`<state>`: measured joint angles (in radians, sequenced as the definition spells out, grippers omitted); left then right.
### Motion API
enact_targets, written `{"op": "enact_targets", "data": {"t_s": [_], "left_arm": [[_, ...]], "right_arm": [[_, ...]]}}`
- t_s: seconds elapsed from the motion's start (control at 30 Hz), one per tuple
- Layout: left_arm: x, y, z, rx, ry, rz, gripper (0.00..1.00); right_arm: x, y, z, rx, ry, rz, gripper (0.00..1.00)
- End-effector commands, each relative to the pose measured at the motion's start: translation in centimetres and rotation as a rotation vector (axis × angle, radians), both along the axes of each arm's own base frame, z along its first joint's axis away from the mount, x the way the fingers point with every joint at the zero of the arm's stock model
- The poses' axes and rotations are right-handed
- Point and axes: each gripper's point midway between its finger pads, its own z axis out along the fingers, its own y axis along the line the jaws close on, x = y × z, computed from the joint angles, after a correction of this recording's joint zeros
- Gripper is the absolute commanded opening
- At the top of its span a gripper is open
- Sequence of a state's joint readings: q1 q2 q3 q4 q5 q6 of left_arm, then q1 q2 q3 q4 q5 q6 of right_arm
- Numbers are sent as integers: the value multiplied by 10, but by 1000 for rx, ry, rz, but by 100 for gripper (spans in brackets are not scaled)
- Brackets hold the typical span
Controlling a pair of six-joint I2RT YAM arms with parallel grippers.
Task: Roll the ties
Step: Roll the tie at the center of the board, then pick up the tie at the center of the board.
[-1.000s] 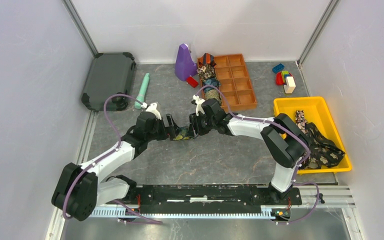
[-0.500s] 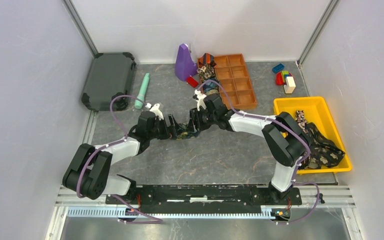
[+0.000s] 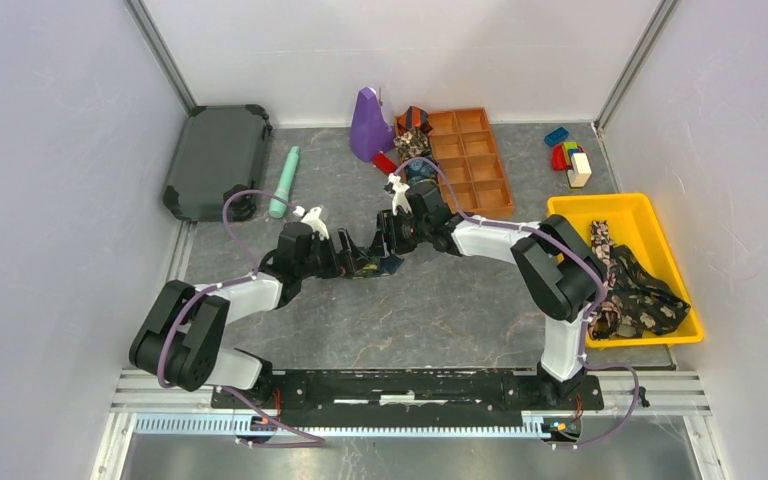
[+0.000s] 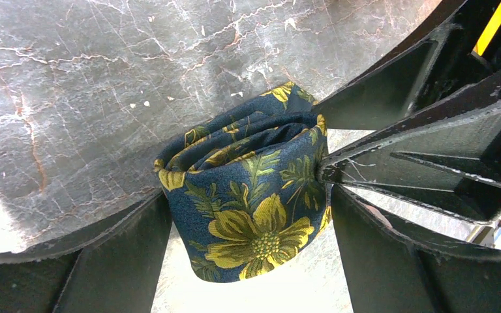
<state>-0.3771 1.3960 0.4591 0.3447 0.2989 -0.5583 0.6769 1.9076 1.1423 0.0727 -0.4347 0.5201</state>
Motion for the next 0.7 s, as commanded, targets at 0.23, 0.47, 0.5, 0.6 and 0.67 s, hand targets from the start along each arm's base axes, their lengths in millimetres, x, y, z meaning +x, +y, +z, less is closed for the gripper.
{"op": "enact_targets", "data": {"t_s": [0.23,0.47,0.5,0.6,0.67], "left_arm": [[13,-1,24,-29,-66,8,99],[19,10,26,-38,-56,58,100],[19,11,25,-38,-51,63,100],[20,13,23,-44,-47,67,100],[19,12,21,-49,-43,62,100]], "right_arm": [[4,4,-11,13,4,8,51],[5,1,-19,4,16,5,50],[5,0,-20,2,18,3,50],[5,-1,-23,1,22,3,49],[4,-2,-25,1,24,3,49]]}}
